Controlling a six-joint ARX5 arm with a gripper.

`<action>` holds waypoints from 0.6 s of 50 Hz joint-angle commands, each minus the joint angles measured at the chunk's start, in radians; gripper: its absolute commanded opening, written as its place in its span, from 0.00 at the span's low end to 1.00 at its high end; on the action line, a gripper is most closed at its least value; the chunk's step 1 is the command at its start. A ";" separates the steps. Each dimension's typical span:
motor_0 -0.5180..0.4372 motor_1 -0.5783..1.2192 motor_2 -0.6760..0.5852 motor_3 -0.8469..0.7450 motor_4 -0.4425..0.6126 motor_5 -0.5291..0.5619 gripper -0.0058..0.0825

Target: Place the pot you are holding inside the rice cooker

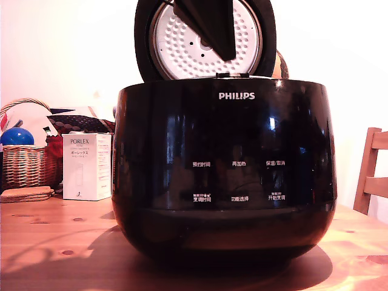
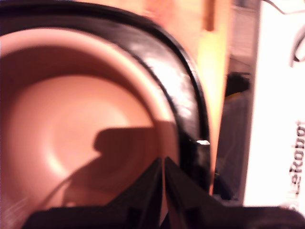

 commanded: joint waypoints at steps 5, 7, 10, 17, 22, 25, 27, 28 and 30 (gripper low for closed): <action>0.026 -0.024 0.017 0.040 -0.054 -0.144 0.04; 0.036 -0.036 0.017 0.047 -0.077 -0.198 0.04; 0.051 -0.055 0.017 0.046 -0.105 -0.237 0.04; 0.098 -0.122 0.017 0.042 -0.183 -0.292 0.04; 0.145 -0.187 0.017 0.045 -0.225 -0.308 0.04; 0.178 -0.226 0.017 0.047 -0.256 -0.320 0.04; 0.200 -0.249 0.017 0.049 -0.270 -0.320 0.04; 0.213 -0.261 0.017 0.051 -0.275 -0.321 0.04; 0.240 -0.283 0.017 0.053 -0.282 -0.321 0.04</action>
